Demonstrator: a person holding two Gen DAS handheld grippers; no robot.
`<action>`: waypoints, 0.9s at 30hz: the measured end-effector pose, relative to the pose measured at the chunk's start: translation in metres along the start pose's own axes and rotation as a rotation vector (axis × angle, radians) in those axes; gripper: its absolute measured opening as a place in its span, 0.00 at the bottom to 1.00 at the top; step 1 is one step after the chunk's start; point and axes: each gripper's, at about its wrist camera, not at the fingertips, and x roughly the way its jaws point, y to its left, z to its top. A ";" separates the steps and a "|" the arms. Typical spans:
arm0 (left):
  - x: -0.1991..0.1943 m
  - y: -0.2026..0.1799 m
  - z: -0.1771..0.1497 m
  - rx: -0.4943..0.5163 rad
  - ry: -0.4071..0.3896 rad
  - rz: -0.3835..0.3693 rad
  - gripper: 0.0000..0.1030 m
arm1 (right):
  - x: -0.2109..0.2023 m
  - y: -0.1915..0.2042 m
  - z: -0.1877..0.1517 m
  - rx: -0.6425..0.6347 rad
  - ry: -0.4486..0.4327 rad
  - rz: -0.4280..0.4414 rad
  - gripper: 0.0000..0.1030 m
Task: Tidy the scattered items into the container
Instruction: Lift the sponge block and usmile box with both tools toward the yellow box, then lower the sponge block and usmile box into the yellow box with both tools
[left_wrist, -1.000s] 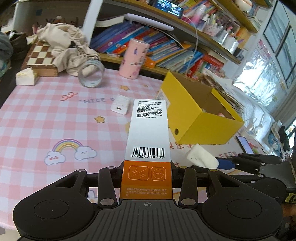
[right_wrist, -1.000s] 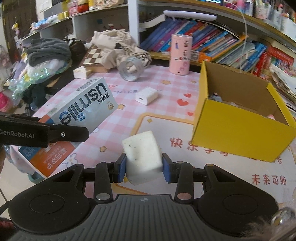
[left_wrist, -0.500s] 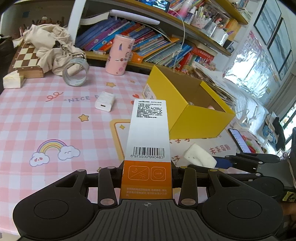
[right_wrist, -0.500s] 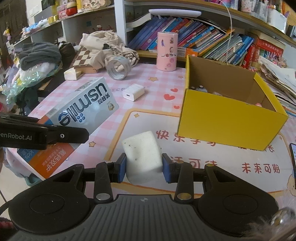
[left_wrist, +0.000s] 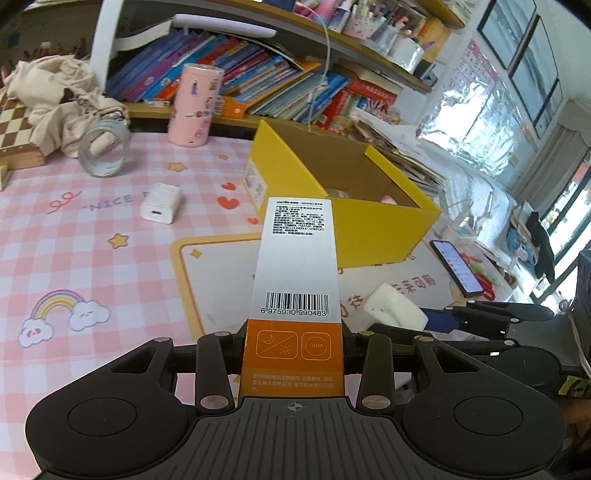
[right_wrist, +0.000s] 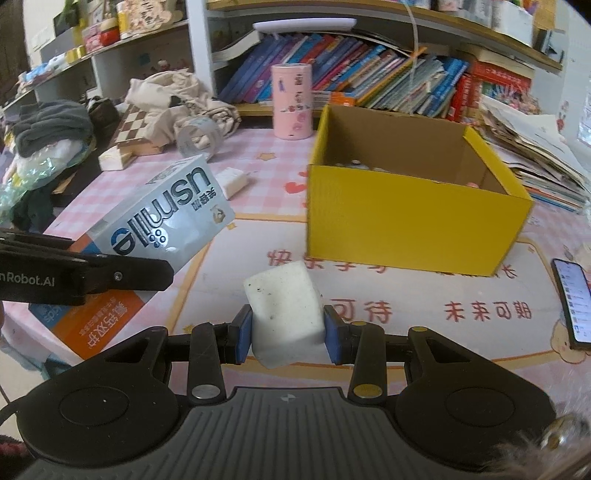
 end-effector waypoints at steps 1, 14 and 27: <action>0.001 -0.002 0.001 0.004 0.001 -0.002 0.37 | -0.001 -0.004 0.000 0.007 -0.001 -0.006 0.35; 0.023 -0.034 0.011 0.044 0.015 -0.030 0.37 | -0.010 -0.043 -0.001 0.050 -0.008 -0.047 0.35; 0.052 -0.068 0.018 0.089 0.053 -0.068 0.37 | -0.015 -0.086 -0.010 0.108 -0.002 -0.082 0.35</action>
